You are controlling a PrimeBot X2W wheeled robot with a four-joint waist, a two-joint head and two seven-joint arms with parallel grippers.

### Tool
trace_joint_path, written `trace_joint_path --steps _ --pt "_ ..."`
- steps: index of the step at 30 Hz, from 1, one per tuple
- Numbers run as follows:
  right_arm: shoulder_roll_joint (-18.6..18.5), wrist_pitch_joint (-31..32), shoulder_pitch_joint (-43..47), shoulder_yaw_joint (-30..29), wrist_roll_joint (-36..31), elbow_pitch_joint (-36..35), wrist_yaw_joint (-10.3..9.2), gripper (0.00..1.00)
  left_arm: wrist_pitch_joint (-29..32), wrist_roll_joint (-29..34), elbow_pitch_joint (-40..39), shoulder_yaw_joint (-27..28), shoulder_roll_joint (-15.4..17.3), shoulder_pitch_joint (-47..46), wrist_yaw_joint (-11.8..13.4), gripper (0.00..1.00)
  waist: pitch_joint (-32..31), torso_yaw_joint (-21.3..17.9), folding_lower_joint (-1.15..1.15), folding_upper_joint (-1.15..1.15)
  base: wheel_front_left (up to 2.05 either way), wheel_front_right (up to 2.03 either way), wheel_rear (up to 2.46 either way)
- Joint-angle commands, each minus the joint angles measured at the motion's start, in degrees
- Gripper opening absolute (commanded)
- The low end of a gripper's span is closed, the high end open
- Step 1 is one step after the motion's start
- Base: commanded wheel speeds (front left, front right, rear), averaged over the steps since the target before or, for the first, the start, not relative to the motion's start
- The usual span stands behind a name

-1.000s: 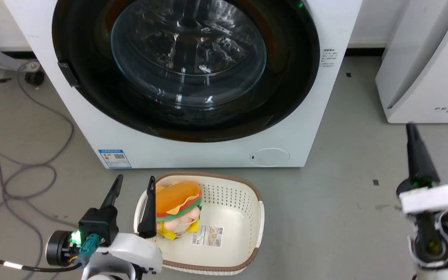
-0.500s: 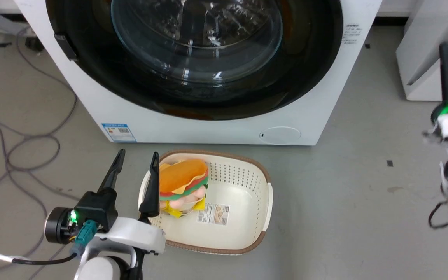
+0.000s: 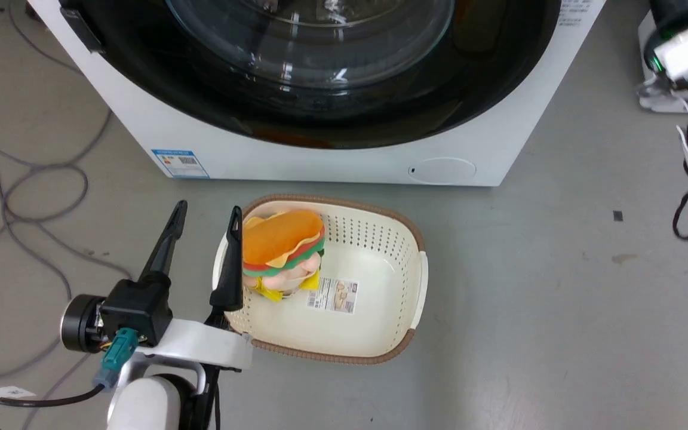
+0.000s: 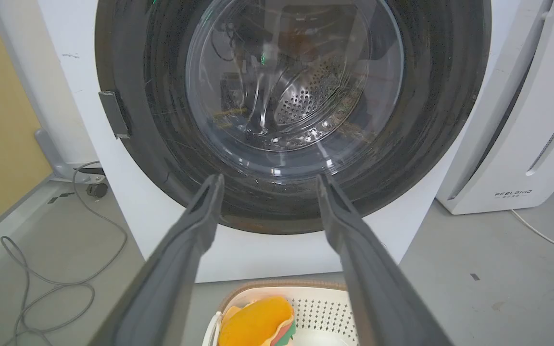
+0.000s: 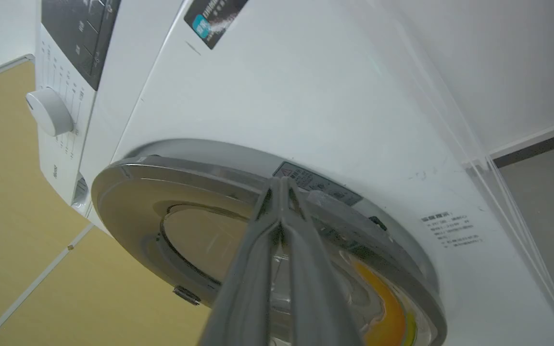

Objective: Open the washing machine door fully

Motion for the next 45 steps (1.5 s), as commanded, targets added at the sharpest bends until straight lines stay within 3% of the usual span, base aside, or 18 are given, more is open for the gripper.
trace_joint_path --steps 1,12,22,45 --pt "-0.88 1.05 -4.85 3.15 2.12 3.7 0.04 0.0 -0.81 -0.51 -0.49 -0.01 0.05 -1.27 -0.46 1.0 1.09 0.1 -0.01 0.0 0.0 0.0 0.0" --pt "1.71 7.03 -21.64 15.16 7.69 18.11 0.04 0.0 -2.12 -1.06 -1.24 -0.14 0.04 -3.23 -1.24 1.0 5.13 0.21 -0.01 0.0 0.0 0.0 0.0" --pt "1.01 12.58 -30.75 24.16 13.91 24.64 0.05 0.0 -3.32 -1.84 -1.32 -0.51 0.03 -4.65 -1.87 1.0 7.49 0.54 -0.01 0.0 0.0 0.0 0.0" --pt "0.65 35.76 -45.38 40.16 33.34 37.6 0.06 0.0 -5.95 -3.78 0.16 -2.76 0.03 -6.5 -1.95 1.0 8.89 0.81 -0.01 0.0 0.0 0.0 0.0"
